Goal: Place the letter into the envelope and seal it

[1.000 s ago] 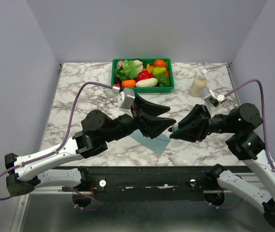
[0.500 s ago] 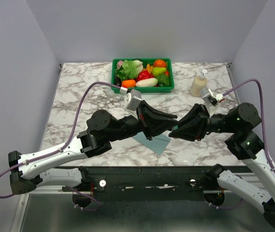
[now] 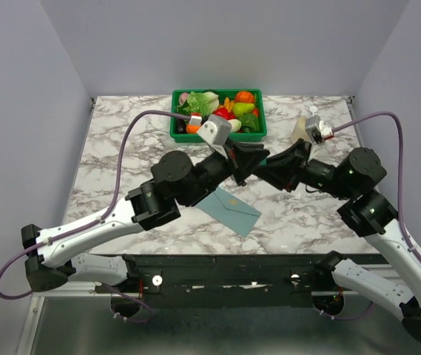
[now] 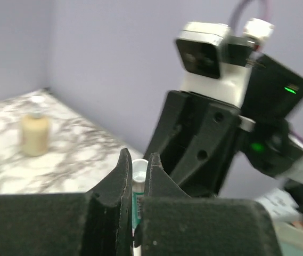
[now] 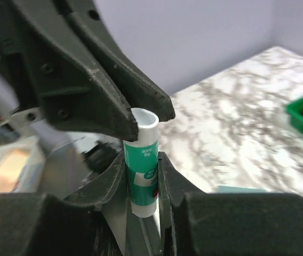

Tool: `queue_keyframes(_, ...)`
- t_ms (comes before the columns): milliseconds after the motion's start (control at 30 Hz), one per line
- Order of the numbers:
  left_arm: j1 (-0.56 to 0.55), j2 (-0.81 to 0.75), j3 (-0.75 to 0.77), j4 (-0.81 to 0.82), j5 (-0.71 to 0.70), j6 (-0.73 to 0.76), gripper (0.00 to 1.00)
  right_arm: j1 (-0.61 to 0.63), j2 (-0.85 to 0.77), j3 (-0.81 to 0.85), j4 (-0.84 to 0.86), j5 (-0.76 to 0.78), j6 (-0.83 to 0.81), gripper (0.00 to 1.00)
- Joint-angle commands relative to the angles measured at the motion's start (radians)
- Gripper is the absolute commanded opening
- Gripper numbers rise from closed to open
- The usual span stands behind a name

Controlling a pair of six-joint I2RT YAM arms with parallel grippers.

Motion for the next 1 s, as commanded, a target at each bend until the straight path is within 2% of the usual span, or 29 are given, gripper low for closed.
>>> queue_keyframes(0, -0.009, 0.136, 0.104, -0.109, -0.408, 0.104, 0.00, 0.000, 0.098, 0.005, 0.057, 0.404, -0.094, 0.01)
queue_keyframes(67, -0.009, 0.244, 0.159, -0.101, -0.490, 0.165, 0.00, 0.000, 0.121, -0.021, 0.128, 0.537, -0.111, 0.01)
queue_keyframes(167, -0.008, 0.386, 0.304, -0.126, -0.609, 0.178, 0.00, 0.000, 0.178, -0.023, 0.205, 0.639, -0.135, 0.01)
queue_keyframes(200, -0.006, 0.413, 0.372, -0.132, -0.615, 0.190, 0.08, 0.000, 0.196, -0.019, 0.219, 0.651, -0.135, 0.01)
queue_keyframes(267, -0.006, 0.463, 0.429, -0.135, -0.603, 0.199, 0.31, 0.000, 0.205, -0.011, 0.213, 0.648, -0.131, 0.01)
queue_keyframes(300, -0.006, 0.466, 0.460, -0.132, -0.591, 0.202, 0.57, 0.000, 0.204, -0.015, 0.205, 0.641, -0.121, 0.01)
queue_keyframes(367, -0.006, 0.445, 0.465, -0.113, -0.562, 0.199, 0.73, 0.000, 0.172, -0.029, 0.199, 0.618, -0.098, 0.01)
queue_keyframes(400, -0.006, 0.428, 0.451, -0.110, -0.555, 0.198, 0.85, 0.000, 0.158, -0.037, 0.191, 0.616, -0.091, 0.01)
queue_keyframes(433, -0.006, 0.384, 0.438, -0.104, -0.549, 0.190, 0.89, 0.001, 0.127, -0.051, 0.166, 0.614, -0.079, 0.01)
queue_keyframes(533, -0.001, 0.260, 0.335, -0.077, -0.523, 0.173, 0.94, 0.000, 0.075, -0.075, 0.112, 0.611, -0.063, 0.01)
queue_keyframes(633, 0.009, 0.137, 0.205, -0.069, -0.502, 0.160, 0.95, 0.000, 0.009, -0.081, 0.035, 0.515, -0.058, 0.01)
queue_keyframes(800, 0.018, 0.016, 0.053, -0.142, -0.476, 0.130, 0.94, 0.000, -0.061, -0.071, -0.023, 0.218, -0.032, 0.01)
queue_keyframes(967, 0.018, -0.021, 0.000, -0.165, -0.396, 0.106, 0.93, 0.000, -0.062, -0.061, -0.031, -0.014, 0.021, 0.01)
